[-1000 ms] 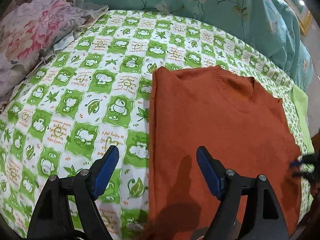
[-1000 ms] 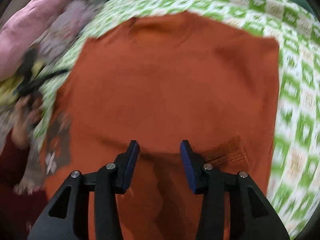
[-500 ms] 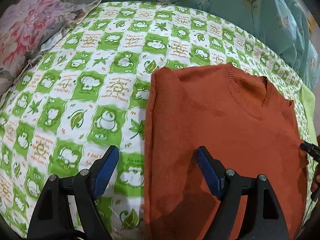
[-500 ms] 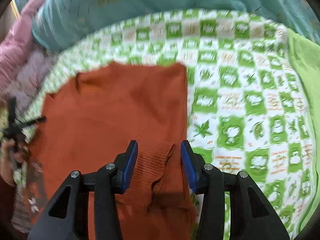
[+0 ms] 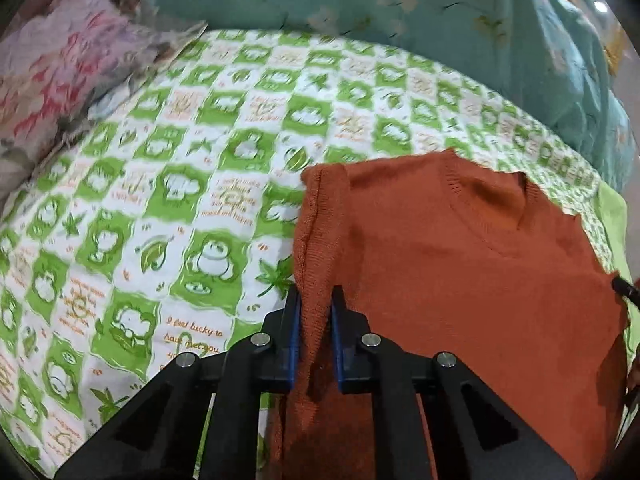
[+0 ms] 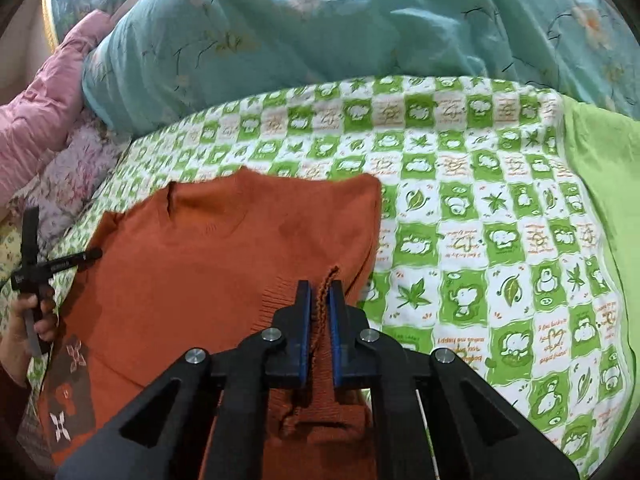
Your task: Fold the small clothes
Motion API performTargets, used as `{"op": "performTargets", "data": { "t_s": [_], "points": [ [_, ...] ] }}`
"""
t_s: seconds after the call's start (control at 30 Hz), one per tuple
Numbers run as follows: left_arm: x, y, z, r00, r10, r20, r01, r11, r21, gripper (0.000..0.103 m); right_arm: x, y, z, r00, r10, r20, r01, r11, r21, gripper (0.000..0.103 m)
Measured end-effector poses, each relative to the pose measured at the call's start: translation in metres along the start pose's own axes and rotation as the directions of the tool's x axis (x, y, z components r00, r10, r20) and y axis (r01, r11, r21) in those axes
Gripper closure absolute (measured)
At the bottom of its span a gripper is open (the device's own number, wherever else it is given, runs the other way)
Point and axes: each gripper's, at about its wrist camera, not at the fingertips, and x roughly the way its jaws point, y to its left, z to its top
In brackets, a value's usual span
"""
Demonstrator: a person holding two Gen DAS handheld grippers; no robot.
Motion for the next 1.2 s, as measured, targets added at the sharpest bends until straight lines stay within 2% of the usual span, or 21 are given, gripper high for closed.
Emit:
{"op": "performTargets", "data": {
  "t_s": [0.07,0.13,0.2,0.3,0.33,0.4,0.47,0.53,0.63,0.7,0.73,0.77,0.8,0.87,0.9,0.93,1.03,1.2],
  "points": [
    [0.002,0.008,0.0,1.0,0.0,0.008,0.001,0.999,-0.038,0.092,0.015,0.001,-0.004,0.996,-0.083,-0.025,0.083,0.996,-0.023,0.098],
    [0.001,0.013,0.003,1.0,0.006,0.031,-0.004,0.998,-0.066,0.092,0.022,-0.01,-0.008,0.994,-0.097,-0.04,0.098,0.995,0.023,0.103],
    [0.001,0.016,0.003,0.999,0.011,0.034,-0.009,0.998,-0.064,0.092,0.014,-0.019,-0.008,0.994,-0.108,0.0,0.108,0.992,0.064,0.103],
    [0.004,0.015,0.003,1.0,0.013,0.027,-0.011,0.998,-0.065,0.092,0.002,-0.021,-0.006,0.999,-0.043,0.031,0.039,0.993,0.112,0.103],
    [0.005,0.015,0.003,1.0,0.011,0.026,-0.009,0.998,-0.07,0.092,0.0,-0.015,-0.006,0.999,-0.011,0.035,0.008,0.995,0.095,0.103],
    [0.005,0.016,0.003,1.0,0.009,0.025,-0.007,0.997,-0.08,0.092,0.004,0.006,-0.007,0.999,0.031,0.01,-0.031,0.999,0.017,0.103],
    [0.002,0.019,0.001,1.0,0.009,0.024,-0.007,0.996,-0.085,0.091,0.019,0.025,-0.013,0.997,0.046,-0.065,-0.049,0.998,-0.046,0.103],
    [0.0,0.023,0.001,1.0,0.005,0.018,-0.003,0.995,-0.1,0.088,0.042,0.023,-0.022,0.986,0.003,-0.164,-0.009,0.999,-0.04,0.103],
    [-0.011,0.035,0.002,1.0,0.022,0.016,-0.02,0.991,-0.133,0.086,0.041,0.003,-0.026,0.989,0.035,-0.14,-0.023,0.996,0.087,0.103],
    [-0.026,0.04,0.0,0.996,0.082,0.029,-0.077,0.989,-0.128,0.09,0.024,0.003,-0.024,0.994,-0.028,-0.103,0.037,0.995,0.091,0.102],
    [-0.036,0.044,-0.003,0.994,0.102,0.032,-0.097,0.987,-0.129,0.091,0.013,0.004,-0.024,0.996,-0.035,-0.081,0.042,0.995,0.089,0.102],
    [-0.042,0.046,-0.005,0.995,0.09,0.032,-0.085,0.987,-0.134,0.091,0.003,0.005,-0.027,0.998,-0.013,-0.063,0.019,0.995,0.099,0.102],
    [-0.05,0.047,-0.009,0.998,0.064,0.031,-0.059,0.988,-0.141,0.09,-0.007,0.006,-0.029,0.999,0.018,-0.05,-0.012,0.994,0.113,0.098],
    [-0.072,0.045,-0.025,0.999,0.019,0.037,-0.013,0.991,-0.135,0.088,-0.026,0.015,-0.04,0.998,0.043,-0.037,-0.038,0.992,0.124,0.072],
    [-0.085,0.041,-0.036,0.999,0.0,0.039,0.004,0.993,-0.117,0.083,-0.034,0.019,-0.046,0.998,0.053,-0.027,-0.05,0.991,0.123,0.048],
    [-0.094,0.037,-0.045,0.999,-0.015,0.038,0.019,0.994,-0.104,0.076,-0.042,0.023,-0.052,0.998,0.066,-0.01,-0.064,0.991,0.121,0.042],
    [-0.12,0.024,-0.081,0.998,-0.055,0.017,0.055,0.997,-0.056,0.063,-0.062,0.038,-0.072,0.994,0.112,0.008,-0.112,0.987,0.118,0.042],
    [-0.149,0.016,-0.139,0.994,-0.101,-0.034,0.1,0.994,-0.033,0.057,-0.089,0.053,-0.108,0.988,0.154,0.016,-0.154,0.978,0.141,0.042]
  ]
}}
